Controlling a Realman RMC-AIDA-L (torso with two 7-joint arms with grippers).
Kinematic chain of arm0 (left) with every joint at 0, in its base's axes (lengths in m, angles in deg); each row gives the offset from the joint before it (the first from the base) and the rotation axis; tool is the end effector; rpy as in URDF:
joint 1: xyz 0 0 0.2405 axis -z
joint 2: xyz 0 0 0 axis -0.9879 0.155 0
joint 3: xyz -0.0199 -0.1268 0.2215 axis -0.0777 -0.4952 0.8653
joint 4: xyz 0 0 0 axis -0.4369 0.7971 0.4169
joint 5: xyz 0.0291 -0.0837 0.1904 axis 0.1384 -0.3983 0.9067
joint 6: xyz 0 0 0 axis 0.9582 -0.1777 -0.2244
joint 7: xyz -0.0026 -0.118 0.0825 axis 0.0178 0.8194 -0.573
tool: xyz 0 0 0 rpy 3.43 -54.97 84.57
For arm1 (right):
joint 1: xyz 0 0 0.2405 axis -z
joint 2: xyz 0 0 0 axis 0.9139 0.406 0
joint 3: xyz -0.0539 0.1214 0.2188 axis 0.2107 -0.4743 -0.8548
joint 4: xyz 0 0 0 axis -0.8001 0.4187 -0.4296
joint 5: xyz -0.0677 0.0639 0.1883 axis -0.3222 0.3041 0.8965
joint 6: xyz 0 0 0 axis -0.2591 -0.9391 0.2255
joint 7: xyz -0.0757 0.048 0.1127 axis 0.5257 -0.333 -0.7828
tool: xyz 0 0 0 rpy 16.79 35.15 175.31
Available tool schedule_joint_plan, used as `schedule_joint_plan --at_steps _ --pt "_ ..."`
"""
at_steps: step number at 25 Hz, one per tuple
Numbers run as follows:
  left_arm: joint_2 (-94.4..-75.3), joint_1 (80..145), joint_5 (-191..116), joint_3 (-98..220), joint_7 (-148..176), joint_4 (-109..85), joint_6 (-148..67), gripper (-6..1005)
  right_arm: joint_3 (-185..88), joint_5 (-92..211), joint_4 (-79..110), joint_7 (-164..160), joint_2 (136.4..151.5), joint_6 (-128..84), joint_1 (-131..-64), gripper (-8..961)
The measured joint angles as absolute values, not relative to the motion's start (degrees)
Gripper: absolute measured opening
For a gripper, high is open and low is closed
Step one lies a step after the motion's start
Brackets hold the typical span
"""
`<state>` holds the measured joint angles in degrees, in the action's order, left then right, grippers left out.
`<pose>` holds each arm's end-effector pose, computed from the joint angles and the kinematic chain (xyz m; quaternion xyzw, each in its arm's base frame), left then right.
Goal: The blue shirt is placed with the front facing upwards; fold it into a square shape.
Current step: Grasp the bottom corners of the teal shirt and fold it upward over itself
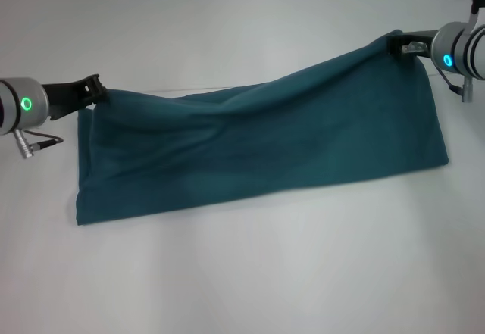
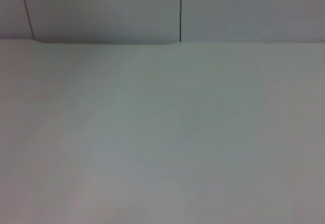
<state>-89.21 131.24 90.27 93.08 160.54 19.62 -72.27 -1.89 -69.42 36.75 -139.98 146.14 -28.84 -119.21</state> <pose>-0.2414 0.4746 0.0167 -0.6857 -0.5955 -0.1966 0.3694 0.2436 0.5081 0.0409 -0.7303 0.4135 0.0910 0.5361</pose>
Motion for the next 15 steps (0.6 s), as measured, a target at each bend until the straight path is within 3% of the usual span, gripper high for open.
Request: schedule_joint_plan --at_steps 15 --pt "-89.36 131.4 89.8 94.6 160.5 18.7 -69.8 39 -0.2 -69.4 35.0 -139.4 146.49 -25.7 -119.8 40"
